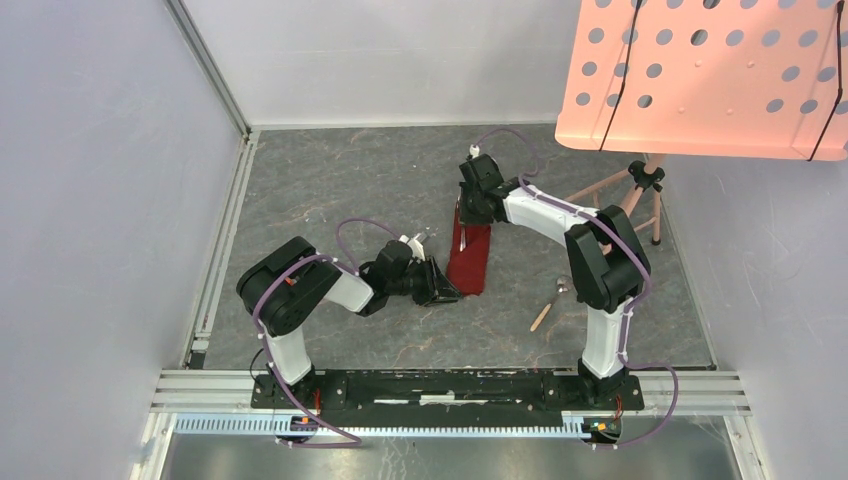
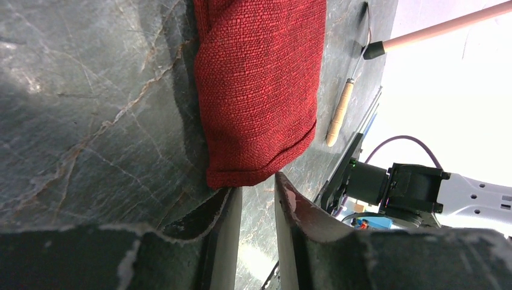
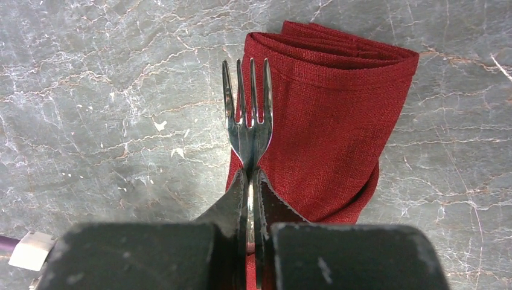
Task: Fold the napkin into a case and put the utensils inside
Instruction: Insert the fork into the folded napkin.
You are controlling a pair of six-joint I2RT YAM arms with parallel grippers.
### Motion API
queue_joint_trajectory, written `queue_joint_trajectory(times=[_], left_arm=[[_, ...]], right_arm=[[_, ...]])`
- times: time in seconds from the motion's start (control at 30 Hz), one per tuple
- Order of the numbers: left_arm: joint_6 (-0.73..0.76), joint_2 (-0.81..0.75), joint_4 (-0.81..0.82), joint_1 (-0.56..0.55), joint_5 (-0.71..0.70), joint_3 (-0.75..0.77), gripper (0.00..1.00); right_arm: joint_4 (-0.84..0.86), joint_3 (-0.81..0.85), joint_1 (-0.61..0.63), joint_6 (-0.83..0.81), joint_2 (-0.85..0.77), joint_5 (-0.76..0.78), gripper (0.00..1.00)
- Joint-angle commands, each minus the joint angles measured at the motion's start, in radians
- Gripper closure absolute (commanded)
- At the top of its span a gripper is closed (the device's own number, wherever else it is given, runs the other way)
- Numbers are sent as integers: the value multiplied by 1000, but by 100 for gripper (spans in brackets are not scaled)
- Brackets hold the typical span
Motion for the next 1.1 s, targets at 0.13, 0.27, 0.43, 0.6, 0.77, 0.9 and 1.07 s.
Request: queue_joint_trajectory(times=[0.13, 0.27, 0.43, 0.6, 0.77, 0.9, 1.07], left_arm=[[-29, 15, 44, -2, -45, -18, 67], [-31, 17, 48, -2, -44, -17, 67], [-32, 16, 53, -2, -45, -18, 67], [-35, 14, 61, -2, -43, -23, 67], [-35, 9, 61, -2, -40, -25, 67], [-35, 2, 61, -2, -38, -28, 67], [-24, -21, 44, -3, -43, -33, 67]], right_arm=[[28, -66, 5, 79, -85, -47, 100], [34, -103, 9, 108, -105, -62, 100], [66, -160, 21, 150, -132, -85, 100], [118, -206, 28, 177, -132, -116, 100], [165, -244, 30, 197, -136, -132, 98], [176, -239, 29, 187, -115, -132, 91], [192, -237, 29, 176, -106, -132, 80]])
